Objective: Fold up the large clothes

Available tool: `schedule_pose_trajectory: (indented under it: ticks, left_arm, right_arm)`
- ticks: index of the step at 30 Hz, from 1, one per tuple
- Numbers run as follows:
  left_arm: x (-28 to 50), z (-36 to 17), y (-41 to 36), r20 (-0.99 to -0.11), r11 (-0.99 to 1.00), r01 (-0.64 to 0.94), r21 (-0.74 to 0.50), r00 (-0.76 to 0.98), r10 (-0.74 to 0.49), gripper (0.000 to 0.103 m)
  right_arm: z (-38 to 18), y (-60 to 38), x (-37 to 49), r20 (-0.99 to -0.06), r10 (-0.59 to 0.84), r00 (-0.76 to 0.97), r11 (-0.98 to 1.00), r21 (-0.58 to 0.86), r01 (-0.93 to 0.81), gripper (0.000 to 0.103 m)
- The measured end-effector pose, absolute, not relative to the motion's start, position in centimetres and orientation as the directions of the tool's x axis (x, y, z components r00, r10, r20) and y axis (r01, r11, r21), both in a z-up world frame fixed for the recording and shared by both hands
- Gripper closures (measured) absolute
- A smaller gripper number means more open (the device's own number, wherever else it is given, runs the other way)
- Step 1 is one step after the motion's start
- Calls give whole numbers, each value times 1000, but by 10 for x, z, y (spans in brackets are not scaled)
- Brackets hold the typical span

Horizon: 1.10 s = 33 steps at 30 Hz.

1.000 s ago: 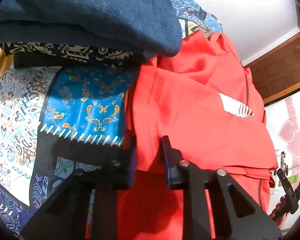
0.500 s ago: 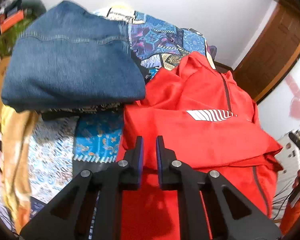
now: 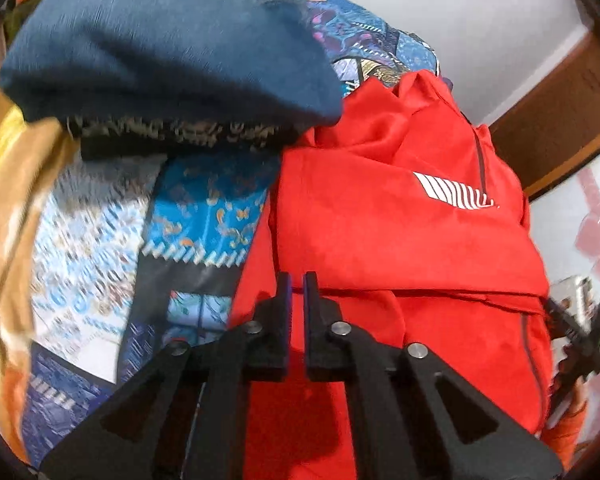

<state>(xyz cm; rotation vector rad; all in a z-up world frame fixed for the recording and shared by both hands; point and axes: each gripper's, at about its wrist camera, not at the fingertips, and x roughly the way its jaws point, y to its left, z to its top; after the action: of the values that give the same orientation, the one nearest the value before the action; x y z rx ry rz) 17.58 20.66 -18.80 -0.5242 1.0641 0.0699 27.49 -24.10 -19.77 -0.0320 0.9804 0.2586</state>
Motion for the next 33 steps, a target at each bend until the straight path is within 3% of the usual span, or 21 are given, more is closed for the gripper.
schedule_pose_trajectory:
  ticks: [1,3,5,12,14,17,19,21,22,23,28,33]
  left_arm:
    - [175,-189,208,-841,863,-312,-397,500,-206,96]
    - [175,-193,211,-823,830,-326,-453,510,-250,75]
    - [175,-197,214,-797,784,-339,-520,524,-302,62]
    - [184,-245,227,-637,459,-442,-771,537,-552,56]
    - [187,-254,227,-638,433,-469,-770,542,-546,56]
    - [192,-253,228,-711,484,-522,-703,549,-440,56]
    - [193,-245,227,-743,533,-528,-661,563,-363,61]
    - [198,-232,218,-774,633,-492,-598,560,-296,87]
    - [199,-227,213,-781,668,-468,-579,554,-289,90]
    - [200,-220,206,-781,701,-433,-566,554,-289,102]
    - [193,-176,195,-744,764,-330,-554,608,-277,102]
    - [170,-129,200,-705,809,-307,-502,686,-178,102]
  right_arm:
    - [-197,-242,275,-827,202,525,969,90,-231,50]
    - [-197,-244,277,-830,209,517,969,103,-226,50]
    - [-197,-247,279,-830,216,514,969,117,-218,49]
    - [-199,-242,277,-823,201,531,971,96,-218,49]
    - [-200,-243,277,-821,204,533,971,100,-217,49]
    - [-199,-244,278,-819,208,534,971,105,-217,49]
    - [-199,-244,277,-818,209,537,970,105,-218,49]
    - [-200,-244,277,-815,210,540,970,104,-220,49]
    - [-201,-245,277,-814,212,540,970,106,-221,48]
    - [-201,-245,277,-814,214,541,969,108,-221,48]
    - [-201,-245,278,-815,220,536,968,115,-223,47]
    - [-202,-244,278,-812,222,539,967,113,-227,47]
